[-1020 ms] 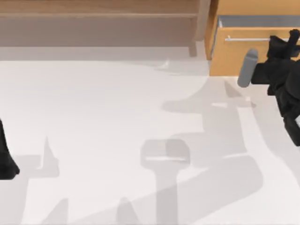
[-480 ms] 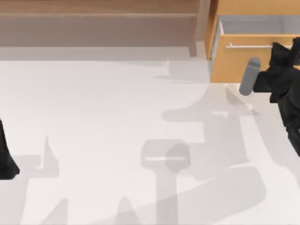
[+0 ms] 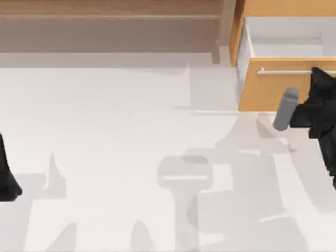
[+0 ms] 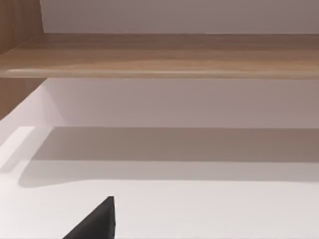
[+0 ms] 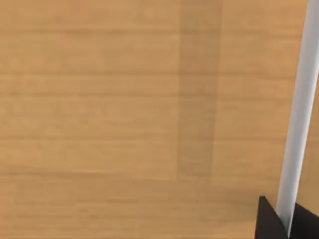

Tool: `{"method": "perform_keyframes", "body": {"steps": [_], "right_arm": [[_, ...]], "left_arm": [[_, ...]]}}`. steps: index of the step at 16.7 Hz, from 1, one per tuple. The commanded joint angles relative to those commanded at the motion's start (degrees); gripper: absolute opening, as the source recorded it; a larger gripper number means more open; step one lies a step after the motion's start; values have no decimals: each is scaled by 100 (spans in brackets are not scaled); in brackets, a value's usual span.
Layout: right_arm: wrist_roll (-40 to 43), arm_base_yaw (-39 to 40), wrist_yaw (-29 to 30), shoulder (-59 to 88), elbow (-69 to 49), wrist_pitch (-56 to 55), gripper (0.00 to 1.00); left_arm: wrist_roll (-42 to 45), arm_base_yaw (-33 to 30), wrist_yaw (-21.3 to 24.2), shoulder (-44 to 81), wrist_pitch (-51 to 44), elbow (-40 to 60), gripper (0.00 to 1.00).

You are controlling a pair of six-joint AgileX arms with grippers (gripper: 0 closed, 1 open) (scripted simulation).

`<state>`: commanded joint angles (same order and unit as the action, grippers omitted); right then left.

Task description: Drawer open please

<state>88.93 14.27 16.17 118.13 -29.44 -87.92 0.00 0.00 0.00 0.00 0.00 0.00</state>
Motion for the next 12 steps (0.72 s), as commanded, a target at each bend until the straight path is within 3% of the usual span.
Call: {"method": "perform_keyframes", "body": {"steps": [5, 12], "right_arm": [[14, 22, 26, -14, 71, -70, 0], [-9, 391, 393, -351, 1333, -952, 0]], "left_arm": [[0, 0, 0, 0, 0, 0, 100], [0, 0, 0, 0, 0, 0, 100]]}}
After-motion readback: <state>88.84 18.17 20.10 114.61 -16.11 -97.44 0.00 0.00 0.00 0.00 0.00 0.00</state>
